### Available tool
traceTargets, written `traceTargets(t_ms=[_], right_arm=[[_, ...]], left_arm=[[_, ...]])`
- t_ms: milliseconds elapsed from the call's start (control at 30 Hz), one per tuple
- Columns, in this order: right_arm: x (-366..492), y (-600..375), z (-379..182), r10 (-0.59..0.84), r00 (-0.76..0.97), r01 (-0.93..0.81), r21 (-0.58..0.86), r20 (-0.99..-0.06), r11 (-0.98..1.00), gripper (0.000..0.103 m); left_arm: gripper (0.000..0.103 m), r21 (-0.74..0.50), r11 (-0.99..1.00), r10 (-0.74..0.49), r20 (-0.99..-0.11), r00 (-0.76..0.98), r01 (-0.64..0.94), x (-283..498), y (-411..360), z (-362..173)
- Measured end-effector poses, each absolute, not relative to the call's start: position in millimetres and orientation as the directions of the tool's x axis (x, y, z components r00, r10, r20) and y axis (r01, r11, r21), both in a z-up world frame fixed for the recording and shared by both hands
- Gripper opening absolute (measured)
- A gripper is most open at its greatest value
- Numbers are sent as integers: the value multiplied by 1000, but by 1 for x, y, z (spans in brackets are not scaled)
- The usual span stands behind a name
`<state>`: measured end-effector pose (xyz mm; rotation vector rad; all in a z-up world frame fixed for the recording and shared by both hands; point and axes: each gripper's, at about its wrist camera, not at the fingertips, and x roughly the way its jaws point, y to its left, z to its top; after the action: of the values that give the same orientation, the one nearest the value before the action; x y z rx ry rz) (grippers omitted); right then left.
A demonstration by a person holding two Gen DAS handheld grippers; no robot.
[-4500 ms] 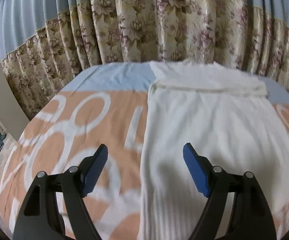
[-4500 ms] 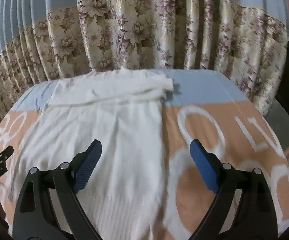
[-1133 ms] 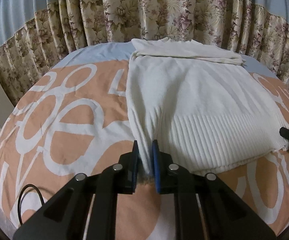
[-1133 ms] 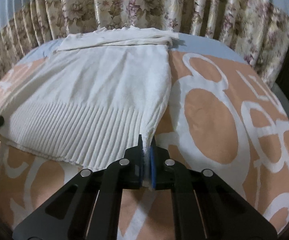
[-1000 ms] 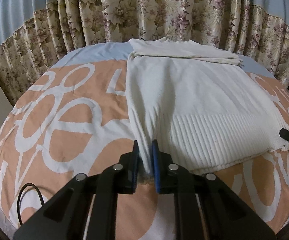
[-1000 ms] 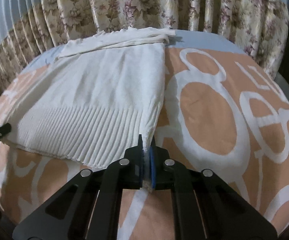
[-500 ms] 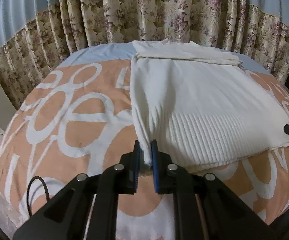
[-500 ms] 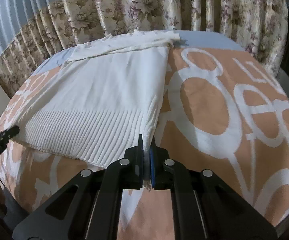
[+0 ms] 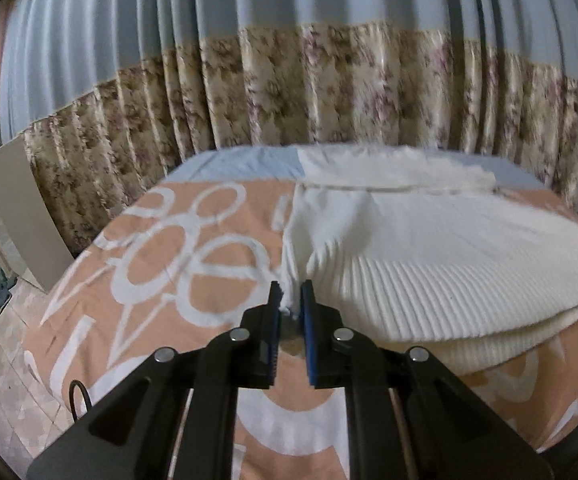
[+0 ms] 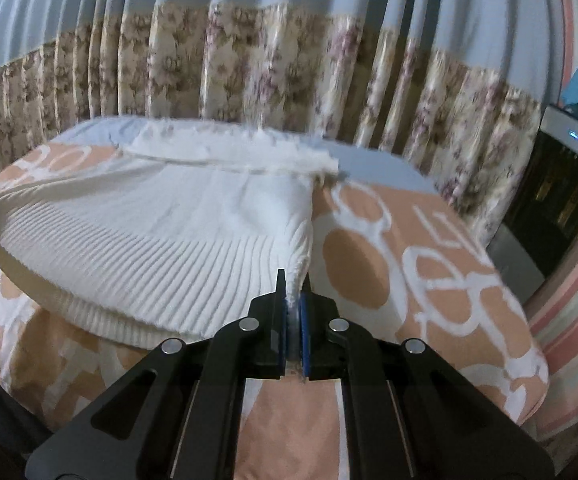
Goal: Fold small clothes
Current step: 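Lift the held hem with both grippers and fold it over toward the collar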
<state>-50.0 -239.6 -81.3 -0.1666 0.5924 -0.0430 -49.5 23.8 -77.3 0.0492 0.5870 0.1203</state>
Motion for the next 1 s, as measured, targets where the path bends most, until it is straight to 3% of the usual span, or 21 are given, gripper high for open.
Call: traceTargets(t_ms=[433,1000], right_arm=[[-68,-252,-72,-47,801,-12,-94,-597,996,5],[-11,-269,-37,56,807,-33,49,-588,998,6]], left_arm=[[10,47,996,87,-593,800,-74,-64,24,-73],[10,1,999,38,-540,841,-45,-18,30,-42]])
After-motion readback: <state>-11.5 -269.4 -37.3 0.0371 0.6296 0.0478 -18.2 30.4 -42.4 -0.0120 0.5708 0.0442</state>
